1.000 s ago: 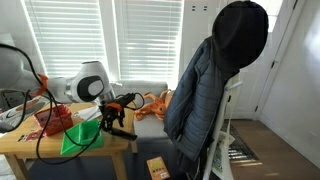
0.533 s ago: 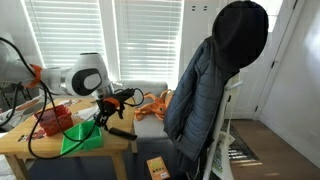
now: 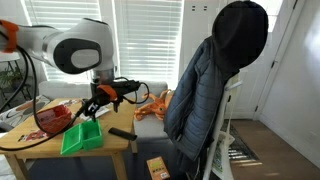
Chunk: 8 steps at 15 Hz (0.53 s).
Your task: Place the remote on the table, then turn it around
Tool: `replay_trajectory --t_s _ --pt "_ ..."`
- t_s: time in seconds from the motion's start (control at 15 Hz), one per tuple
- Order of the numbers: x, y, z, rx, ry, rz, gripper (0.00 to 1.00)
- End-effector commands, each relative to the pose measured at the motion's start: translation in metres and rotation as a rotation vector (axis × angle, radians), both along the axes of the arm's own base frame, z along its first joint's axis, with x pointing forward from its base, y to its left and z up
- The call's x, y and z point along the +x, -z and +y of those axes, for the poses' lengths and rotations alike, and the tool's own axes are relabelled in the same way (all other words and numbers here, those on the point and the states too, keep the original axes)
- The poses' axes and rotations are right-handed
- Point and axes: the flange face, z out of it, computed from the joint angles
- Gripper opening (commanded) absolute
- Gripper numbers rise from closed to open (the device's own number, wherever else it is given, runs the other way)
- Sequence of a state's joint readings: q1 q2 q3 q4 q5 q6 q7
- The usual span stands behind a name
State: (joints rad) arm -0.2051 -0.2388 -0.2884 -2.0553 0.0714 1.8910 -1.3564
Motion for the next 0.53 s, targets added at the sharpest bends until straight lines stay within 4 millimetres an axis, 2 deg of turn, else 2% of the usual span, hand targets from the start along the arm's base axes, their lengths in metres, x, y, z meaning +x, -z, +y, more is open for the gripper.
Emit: replay_trajectory --t_s 0.0,0.07,0.2,0.47 --pt "-0.025 -0.029 -0.014 0.061 0.010 -0.050 1.00" --pt "-0.028 -0.032 -0.022 0.060 -0.021 -0.078 1.00" --pt "-0.031 -0.027 -0.042 0.047 -0.144 -0.102 1.00" --pt "-0.031 0.006 -0.077 0.134 -0.298 -0.158 1.00"
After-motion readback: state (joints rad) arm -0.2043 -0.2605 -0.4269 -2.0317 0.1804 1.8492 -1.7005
